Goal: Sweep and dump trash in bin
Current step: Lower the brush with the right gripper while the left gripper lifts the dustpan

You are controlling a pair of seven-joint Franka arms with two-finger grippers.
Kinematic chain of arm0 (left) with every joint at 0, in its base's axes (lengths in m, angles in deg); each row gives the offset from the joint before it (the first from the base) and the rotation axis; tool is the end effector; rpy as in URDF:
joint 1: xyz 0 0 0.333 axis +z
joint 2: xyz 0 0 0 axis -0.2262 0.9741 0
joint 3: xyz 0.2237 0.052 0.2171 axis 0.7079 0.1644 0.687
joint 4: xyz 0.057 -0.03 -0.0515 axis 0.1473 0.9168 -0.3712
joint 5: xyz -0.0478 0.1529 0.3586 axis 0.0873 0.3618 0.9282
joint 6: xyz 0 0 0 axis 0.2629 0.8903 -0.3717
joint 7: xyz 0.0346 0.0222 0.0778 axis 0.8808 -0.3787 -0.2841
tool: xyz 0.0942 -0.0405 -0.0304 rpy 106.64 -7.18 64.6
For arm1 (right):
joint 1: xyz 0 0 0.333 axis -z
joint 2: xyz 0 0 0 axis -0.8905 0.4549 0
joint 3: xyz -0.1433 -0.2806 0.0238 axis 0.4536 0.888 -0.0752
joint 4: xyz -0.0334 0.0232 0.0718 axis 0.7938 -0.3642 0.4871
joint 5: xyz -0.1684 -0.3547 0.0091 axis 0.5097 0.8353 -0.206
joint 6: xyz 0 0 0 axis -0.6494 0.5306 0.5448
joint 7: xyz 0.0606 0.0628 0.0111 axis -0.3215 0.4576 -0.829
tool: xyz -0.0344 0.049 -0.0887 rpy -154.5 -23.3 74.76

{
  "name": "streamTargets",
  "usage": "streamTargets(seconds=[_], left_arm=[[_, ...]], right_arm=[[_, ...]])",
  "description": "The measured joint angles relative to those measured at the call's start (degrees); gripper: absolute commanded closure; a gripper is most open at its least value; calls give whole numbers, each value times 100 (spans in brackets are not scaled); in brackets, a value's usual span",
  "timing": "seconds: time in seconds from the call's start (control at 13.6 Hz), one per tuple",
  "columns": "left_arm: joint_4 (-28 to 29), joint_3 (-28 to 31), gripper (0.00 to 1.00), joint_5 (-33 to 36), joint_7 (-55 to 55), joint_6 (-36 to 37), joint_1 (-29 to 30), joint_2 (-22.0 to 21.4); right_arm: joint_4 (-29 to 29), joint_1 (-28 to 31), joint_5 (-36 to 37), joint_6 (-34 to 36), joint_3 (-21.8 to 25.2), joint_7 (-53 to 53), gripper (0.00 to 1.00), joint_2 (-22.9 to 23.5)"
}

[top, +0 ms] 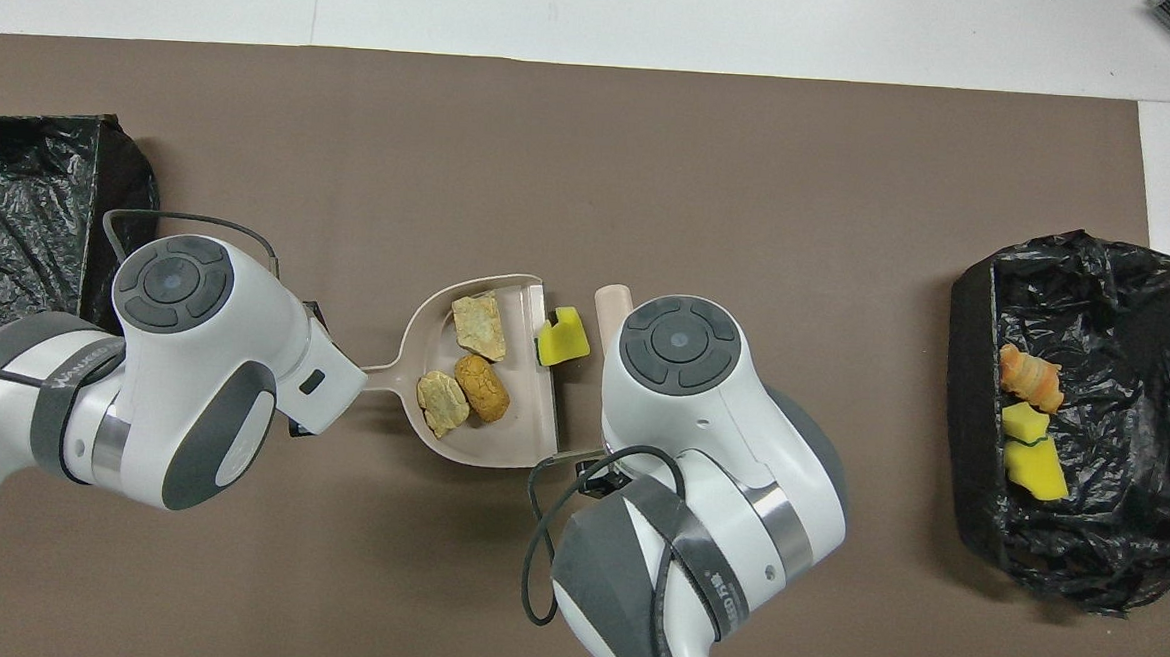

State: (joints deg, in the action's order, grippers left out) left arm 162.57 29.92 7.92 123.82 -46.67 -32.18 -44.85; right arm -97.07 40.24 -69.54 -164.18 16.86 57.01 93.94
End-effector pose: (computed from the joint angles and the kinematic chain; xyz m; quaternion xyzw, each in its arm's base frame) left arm 0.5024 -0.1807 0.3866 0.7386 -0.6721 -0.0509 0.0119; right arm 0.4585 0.3289 0.4273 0.9845 0.0737 -0.1584 0.0171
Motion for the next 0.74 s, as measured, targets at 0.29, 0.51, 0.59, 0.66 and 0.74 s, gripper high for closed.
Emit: streamTargets(seconds=[0.29, 0.51, 0.59, 0.66, 0.74], left_arm=[[58, -13, 100, -7, 0, 4, -1, -5], [118, -13, 100, 3, 0, 2, -1, 4], [136, -13, 100, 5, 0, 1, -1, 4], [147, -13, 100, 5, -1, 1, -1, 5], [158, -13, 100, 5, -1, 1, -2, 5]], right_arm=[[-183, 142, -179, -173, 1, -123, 100, -38], [-543, 347, -331, -698, 8, -335, 100, 81], [-604, 350, -367, -878, 6, -346, 100, 191], [-634, 286, -402, -1070, 2, -347, 100, 304], [-668, 167, -425, -1283, -6, -347, 100, 413]])
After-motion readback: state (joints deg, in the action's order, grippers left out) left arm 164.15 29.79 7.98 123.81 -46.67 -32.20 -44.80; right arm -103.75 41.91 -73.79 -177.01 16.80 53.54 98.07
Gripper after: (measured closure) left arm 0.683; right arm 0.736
